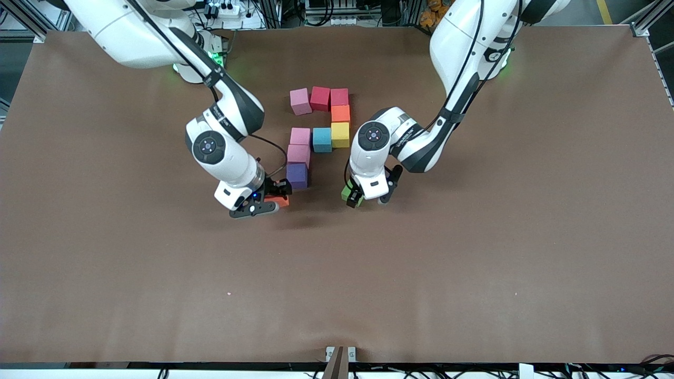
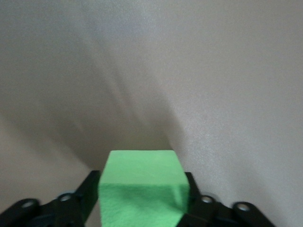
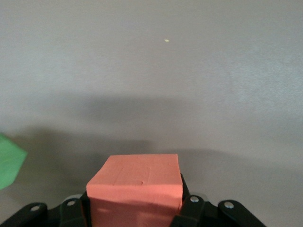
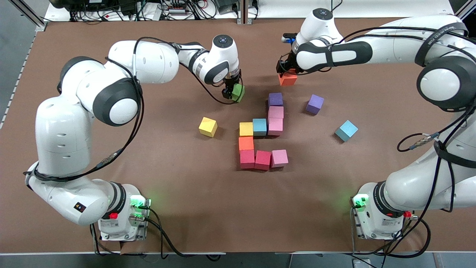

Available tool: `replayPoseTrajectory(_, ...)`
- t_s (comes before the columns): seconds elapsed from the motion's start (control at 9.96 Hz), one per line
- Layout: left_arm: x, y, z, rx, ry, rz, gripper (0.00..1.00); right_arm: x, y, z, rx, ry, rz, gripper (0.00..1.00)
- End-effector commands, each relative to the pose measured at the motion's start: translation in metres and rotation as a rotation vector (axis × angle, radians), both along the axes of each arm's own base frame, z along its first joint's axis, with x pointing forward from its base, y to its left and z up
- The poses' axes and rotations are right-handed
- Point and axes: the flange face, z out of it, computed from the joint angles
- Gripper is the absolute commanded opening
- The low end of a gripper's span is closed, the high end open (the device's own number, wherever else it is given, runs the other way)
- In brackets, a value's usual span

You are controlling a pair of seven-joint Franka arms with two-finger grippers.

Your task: Form number 2 with 11 blocks

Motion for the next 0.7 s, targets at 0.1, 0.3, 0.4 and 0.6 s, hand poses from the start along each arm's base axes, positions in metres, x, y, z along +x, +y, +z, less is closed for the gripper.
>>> replayPoseTrajectory(0.1,0.009,0.006,0.012,-0.019,-0.009,0.036,0.00,0.001,0.013,-0.009,-0.018,-0.003,-0.041,0.26)
replayPoseTrajectory(0.3,0.045,0.048,0.047,-0.018,-0.020,0.119,0.00,0.001,0.034,0.004,-0.010,-0.015,-0.055,0.26)
replayPoseTrajectory(0.4,0.065,0.077,0.062,-0.014,-0.022,0.174,0.00,0.000,0.040,0.007,-0.007,-0.022,-0.047,0.26)
replayPoseTrajectory(0.6,0.090,0.126,0.067,0.018,0.012,0.274,0.00,-0.010,0.064,-0.002,-0.006,-0.008,-0.046,0.26)
